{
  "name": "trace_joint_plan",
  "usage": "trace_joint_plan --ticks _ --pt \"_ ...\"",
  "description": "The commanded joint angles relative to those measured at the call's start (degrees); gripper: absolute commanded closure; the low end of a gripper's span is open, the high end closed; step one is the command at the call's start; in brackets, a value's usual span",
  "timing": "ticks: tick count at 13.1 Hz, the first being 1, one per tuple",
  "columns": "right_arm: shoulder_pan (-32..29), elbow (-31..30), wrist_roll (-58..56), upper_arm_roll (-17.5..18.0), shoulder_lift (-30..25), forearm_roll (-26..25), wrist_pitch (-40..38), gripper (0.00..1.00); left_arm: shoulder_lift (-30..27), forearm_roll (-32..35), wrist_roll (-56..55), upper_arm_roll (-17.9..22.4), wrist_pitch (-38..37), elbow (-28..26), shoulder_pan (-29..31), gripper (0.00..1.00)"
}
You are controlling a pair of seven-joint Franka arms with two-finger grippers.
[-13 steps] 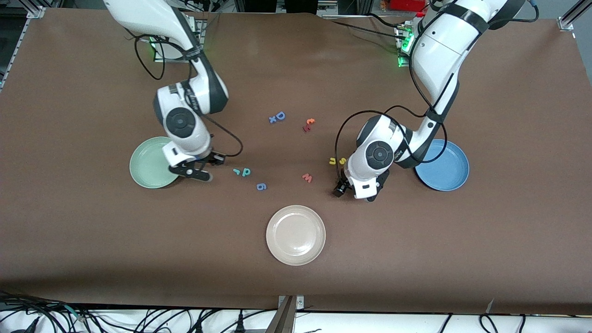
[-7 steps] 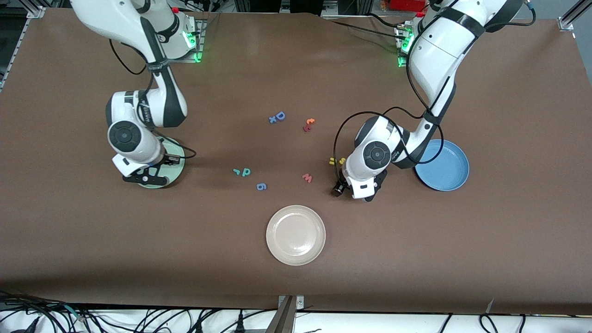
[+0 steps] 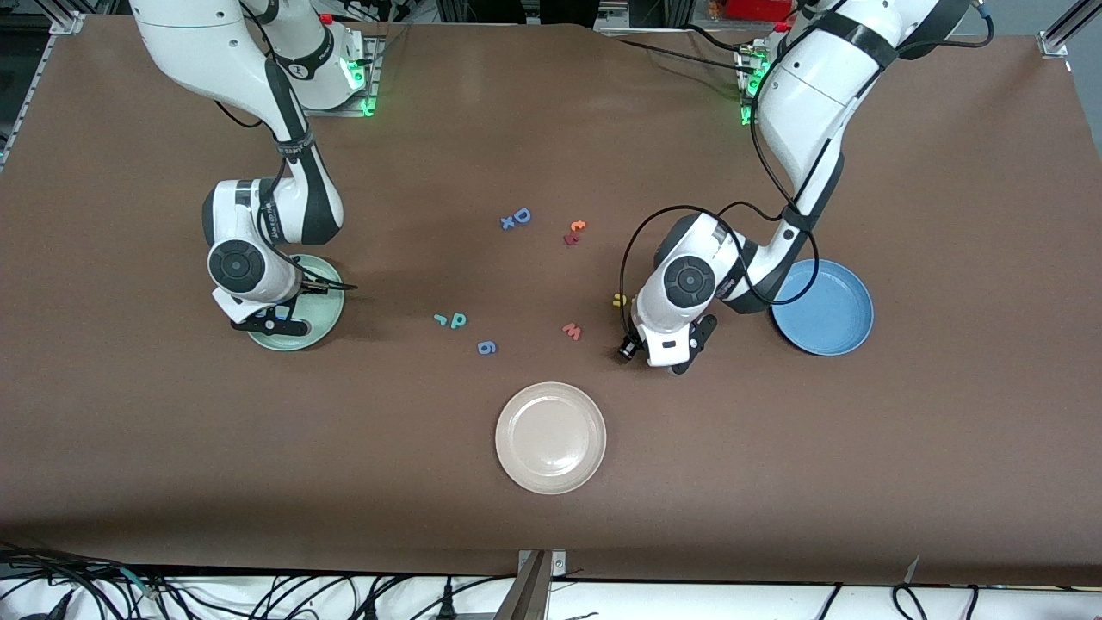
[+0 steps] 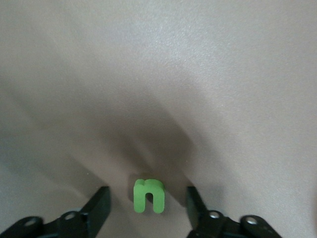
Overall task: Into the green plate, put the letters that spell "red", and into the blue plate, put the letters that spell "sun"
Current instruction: 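Drop the e on the green plate while the left gripper carries the n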
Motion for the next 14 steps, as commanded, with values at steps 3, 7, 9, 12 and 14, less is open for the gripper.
trace_joint_plan --ticks 3,7,9,12,14 --pt "-0.1 6.4 -0.4 1.1 -2.5 0.5 -7.9 0.01 1.2 3.5 -1.3 0.7 0.6 0.4 -0.6 0.71" --pt "1.4 14.9 1.7 2.4 -2.4 9.1 -14.0 0.09 1.0 4.2 -0.5 0.7 0.4 0.4 -0.7 0.74" --pt "3.9 16.0 5.9 2.4 -1.7 10.4 -13.5 0.19 0.3 8.0 -0.6 0.6 -0.4 0.4 -0.6 0.77" --pt "7.6 20.7 14.6 2.4 1.9 10.5 -13.6 0.35 -2.9 9.3 8.1 0.6 -6.1 0.4 0.2 0.8" --pt "10.5 24.3 22.9 2.4 5.2 11.3 -13.3 0.42 -6.3 9.3 16.3 0.5 -12.0 0.4 2.0 0.8"
